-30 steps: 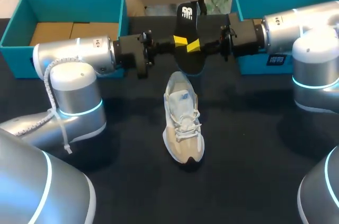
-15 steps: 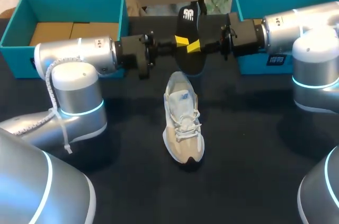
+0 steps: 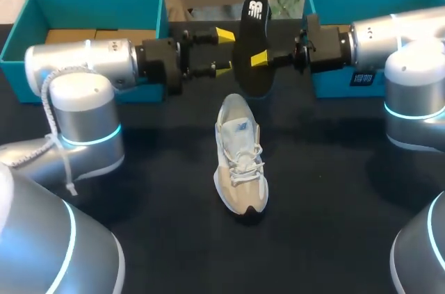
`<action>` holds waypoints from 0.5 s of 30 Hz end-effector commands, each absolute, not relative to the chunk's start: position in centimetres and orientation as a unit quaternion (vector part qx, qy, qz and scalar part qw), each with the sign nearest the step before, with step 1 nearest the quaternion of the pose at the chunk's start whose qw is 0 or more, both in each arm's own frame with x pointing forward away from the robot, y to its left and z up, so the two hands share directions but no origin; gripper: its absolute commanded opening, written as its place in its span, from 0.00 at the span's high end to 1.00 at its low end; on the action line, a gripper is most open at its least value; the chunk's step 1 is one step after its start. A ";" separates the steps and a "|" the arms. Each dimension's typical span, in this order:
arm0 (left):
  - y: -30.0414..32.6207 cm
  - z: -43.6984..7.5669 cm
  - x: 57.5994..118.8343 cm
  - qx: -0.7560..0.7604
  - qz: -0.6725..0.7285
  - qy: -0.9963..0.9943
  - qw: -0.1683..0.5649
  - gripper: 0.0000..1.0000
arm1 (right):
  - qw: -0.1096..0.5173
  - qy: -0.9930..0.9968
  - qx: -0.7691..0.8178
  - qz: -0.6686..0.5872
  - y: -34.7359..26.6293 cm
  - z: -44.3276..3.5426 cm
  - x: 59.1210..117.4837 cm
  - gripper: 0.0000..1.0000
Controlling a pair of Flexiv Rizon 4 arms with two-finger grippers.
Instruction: Take the shoe out of the shoebox, open the shoe tongue, remove and reinsert the insole, then place the shoe into the shoebox
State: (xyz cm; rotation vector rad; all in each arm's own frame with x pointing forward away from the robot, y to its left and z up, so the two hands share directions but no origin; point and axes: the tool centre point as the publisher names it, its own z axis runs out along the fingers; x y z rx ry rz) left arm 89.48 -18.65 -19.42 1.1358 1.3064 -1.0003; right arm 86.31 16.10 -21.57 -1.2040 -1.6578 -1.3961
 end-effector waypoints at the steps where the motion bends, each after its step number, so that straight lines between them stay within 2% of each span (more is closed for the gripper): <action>1: -16.6 -18.6 89.1 0.477 -0.421 0.576 0.513 0.00 | 0.310 -0.632 -0.456 -0.544 16.0 -21.7 86.0 1.00; 15: -13.9 -19.8 89.0 0.354 -0.486 0.722 0.342 0.00 | 0.220 -0.675 -0.349 -0.612 16.9 -21.5 86.9 1.00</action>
